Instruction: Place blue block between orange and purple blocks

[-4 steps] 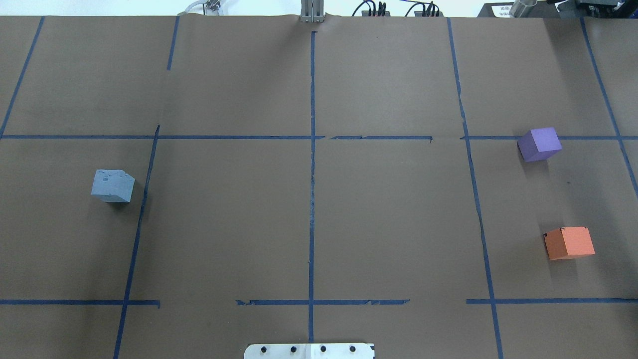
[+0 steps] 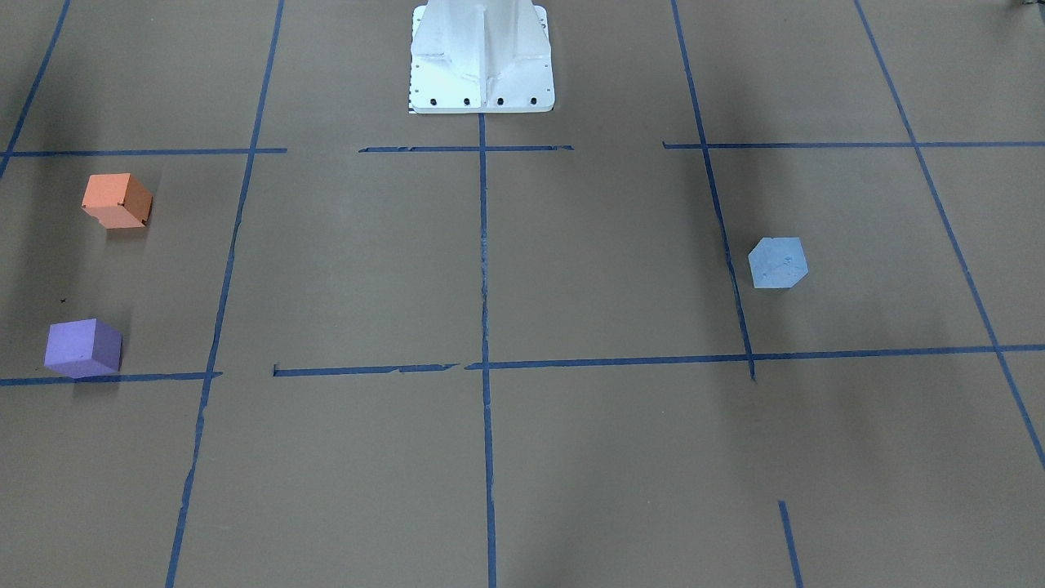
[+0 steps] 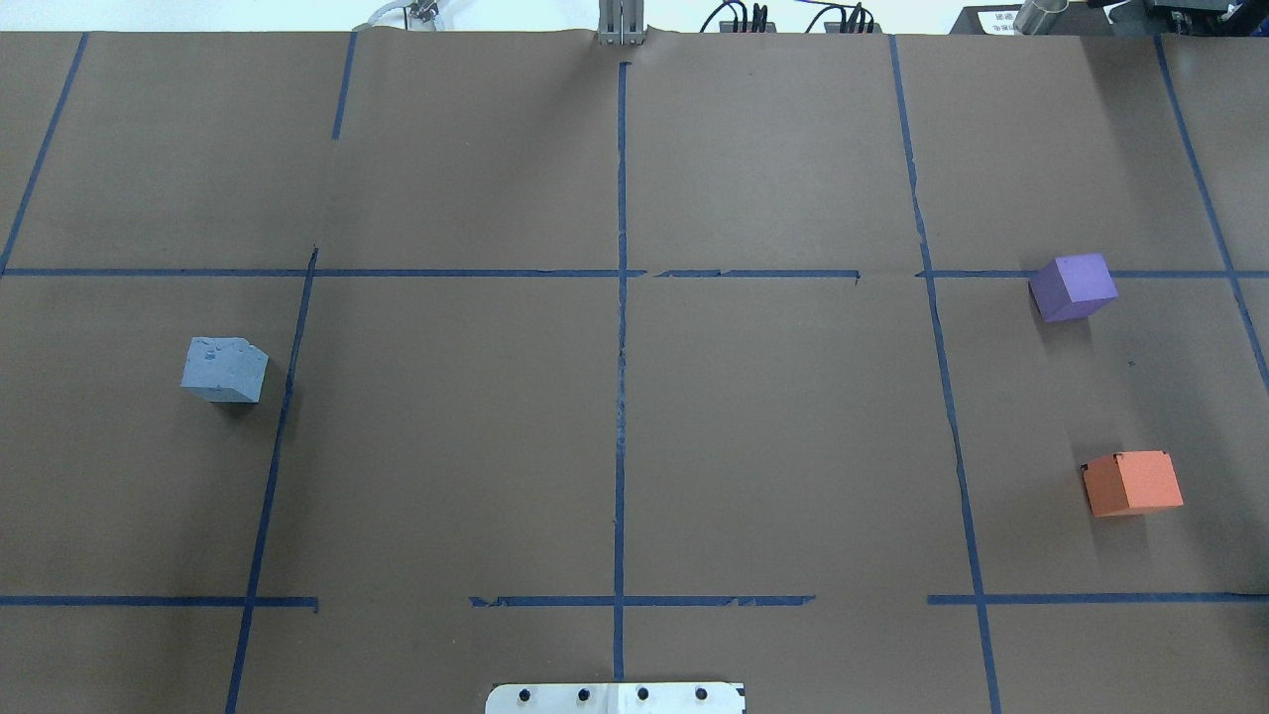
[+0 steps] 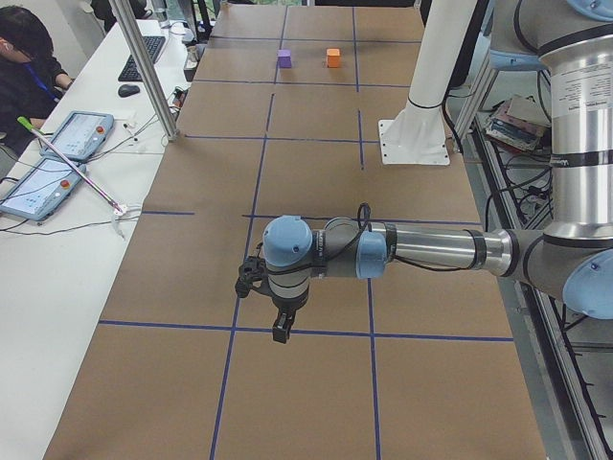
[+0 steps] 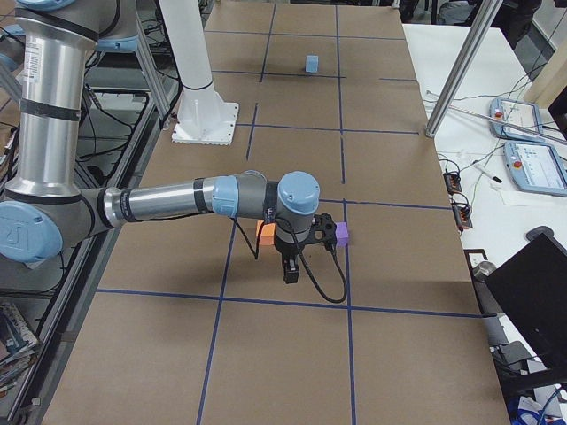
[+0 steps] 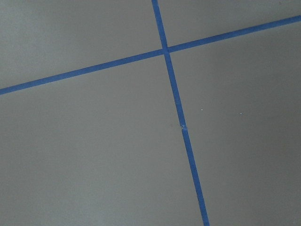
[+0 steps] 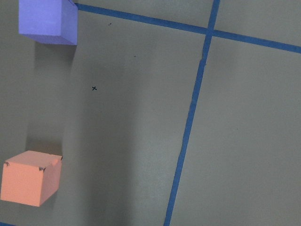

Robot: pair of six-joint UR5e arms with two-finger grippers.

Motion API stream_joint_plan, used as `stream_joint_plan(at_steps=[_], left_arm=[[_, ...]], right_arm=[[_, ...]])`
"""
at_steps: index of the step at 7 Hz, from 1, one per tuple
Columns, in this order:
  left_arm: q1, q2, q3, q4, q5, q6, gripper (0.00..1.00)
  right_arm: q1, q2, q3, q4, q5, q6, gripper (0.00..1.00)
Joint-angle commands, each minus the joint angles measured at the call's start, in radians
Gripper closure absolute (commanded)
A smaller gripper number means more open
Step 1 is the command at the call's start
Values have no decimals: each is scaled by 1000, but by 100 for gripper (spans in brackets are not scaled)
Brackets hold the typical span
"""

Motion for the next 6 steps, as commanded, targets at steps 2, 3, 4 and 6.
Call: stream_joint_plan(at_steps=[2,3,4,6], left_arm=[[8,-49,18,-233,3,-17,0],[35,-89,64,-268,2,-75,0],[113,-156,98,-273,-1,-253,0],[297,-157,112,-478,-3,-451,0]], right_arm=[[0,6,-1,0,0,0,0],[0,6,-1,0,0,0,0],[0,6,-1,0,0,0,0],[0,6,-1,0,0,0,0]])
